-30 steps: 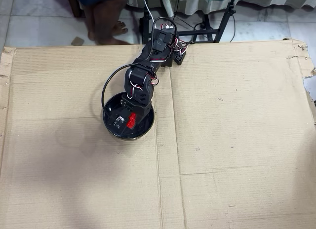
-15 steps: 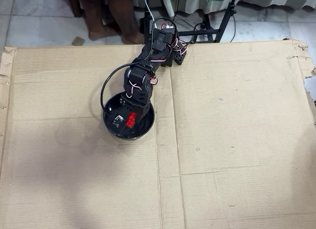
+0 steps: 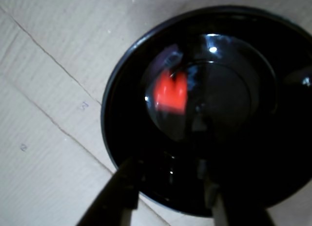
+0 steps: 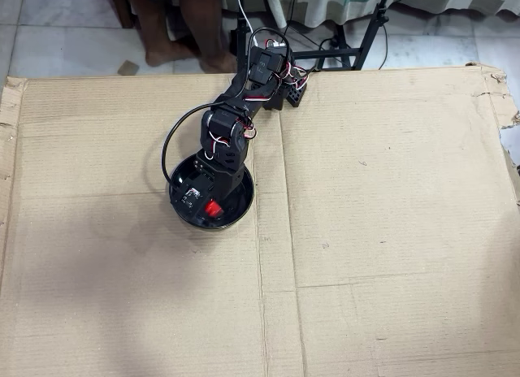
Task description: Grasp a lego block and put it in the bin.
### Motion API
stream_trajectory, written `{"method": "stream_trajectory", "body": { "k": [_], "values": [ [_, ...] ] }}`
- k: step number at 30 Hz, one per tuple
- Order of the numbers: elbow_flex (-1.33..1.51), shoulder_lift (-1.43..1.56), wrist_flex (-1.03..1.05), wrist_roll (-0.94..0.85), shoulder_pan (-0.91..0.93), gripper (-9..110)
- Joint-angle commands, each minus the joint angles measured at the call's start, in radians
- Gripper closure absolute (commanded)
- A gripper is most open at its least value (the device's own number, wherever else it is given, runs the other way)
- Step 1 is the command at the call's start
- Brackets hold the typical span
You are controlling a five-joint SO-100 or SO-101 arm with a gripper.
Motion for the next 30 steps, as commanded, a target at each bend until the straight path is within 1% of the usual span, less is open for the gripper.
{"method": "stream_trajectory", "body": {
  "k": [1, 4, 7, 15, 19, 22, 30],
  "values": [
    [-0.006, 0.067, 0.025, -0.009, -0.008, 89],
    [-0.003, 0.089, 0.037, -0.009, -0.009, 89],
    [0.063, 0.141, 0.038, -0.009, -0.017, 89],
    [0.423, 0.442, 0.020, -0.009, -0.040, 89],
    [0.589, 0.584, 0.018, -0.038, -0.058, 89],
    [0.713, 0.683, -0.029, -0.041, -0.086, 89],
    [1.043, 0.933, -0.236, -0.041, -0.183, 89]
  ]
}}
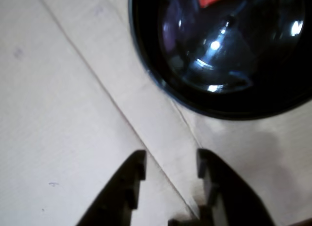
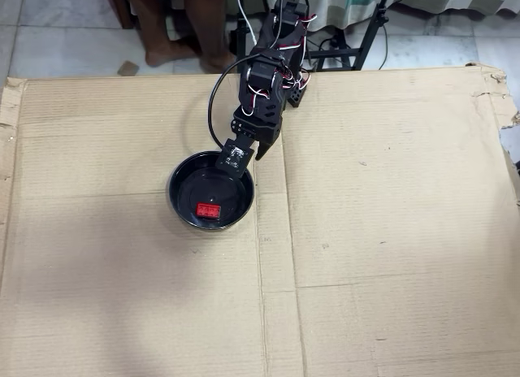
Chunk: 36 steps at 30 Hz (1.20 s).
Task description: Grasp a lego block and put it in the bin.
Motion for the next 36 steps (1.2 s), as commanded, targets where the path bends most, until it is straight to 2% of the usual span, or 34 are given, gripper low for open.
{"method": "stream_trajectory", "body": {
  "k": [1, 20, 36],
  "values": [
    [0.100, 0.124, -0.072, -0.003, -0.043, 89],
    [0.405, 0.506, -0.101, 0.012, -0.347, 89],
    [0.701, 0.867, -0.101, 0.005, -0.486, 89]
  ]
}}
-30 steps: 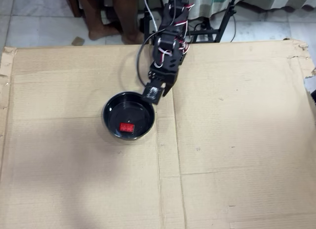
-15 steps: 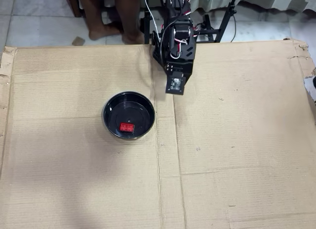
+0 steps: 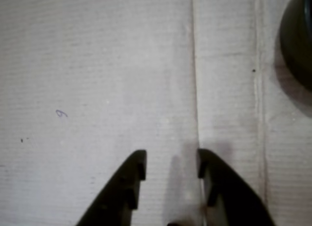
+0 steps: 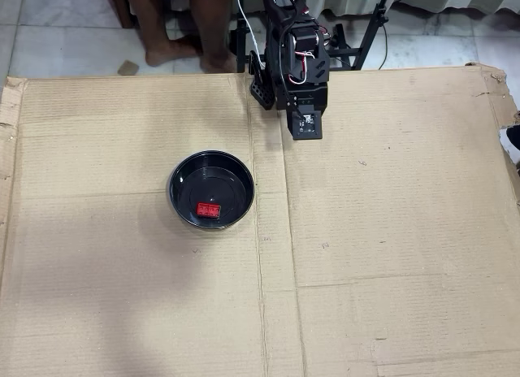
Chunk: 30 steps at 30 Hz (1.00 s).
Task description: Grasp a lego block and put it in the bin.
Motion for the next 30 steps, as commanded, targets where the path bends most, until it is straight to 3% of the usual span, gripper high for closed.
{"method": "stream_trajectory", "body": {
  "k": [1, 19, 30],
  "values": [
    [0.048, 0.086, -0.009, -0.002, -0.009, 89],
    [0.422, 0.489, -0.012, -0.006, 0.005, 89],
    [0.663, 0.650, -0.164, -0.008, 0.005, 89]
  ]
}}
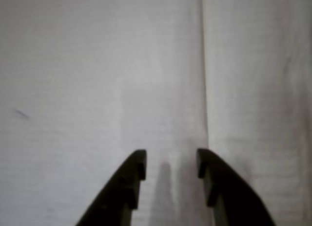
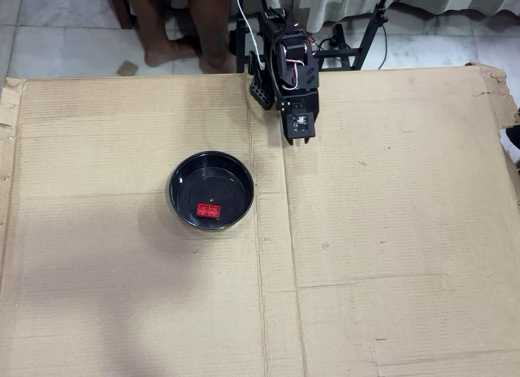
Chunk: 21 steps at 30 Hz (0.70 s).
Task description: Grasp a lego block and put it in the bin.
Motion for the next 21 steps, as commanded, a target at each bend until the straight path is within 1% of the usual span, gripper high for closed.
{"method": "stream_trajectory", "body": {
  "k": [1, 15, 21],
  "values": [
    [0.023, 0.046, -0.023, -0.002, 0.008, 89],
    [0.173, 0.077, -0.028, 0.000, 0.012, 90],
    [0.190, 0.077, -0.011, 0.009, 0.012, 90]
  ]
}}
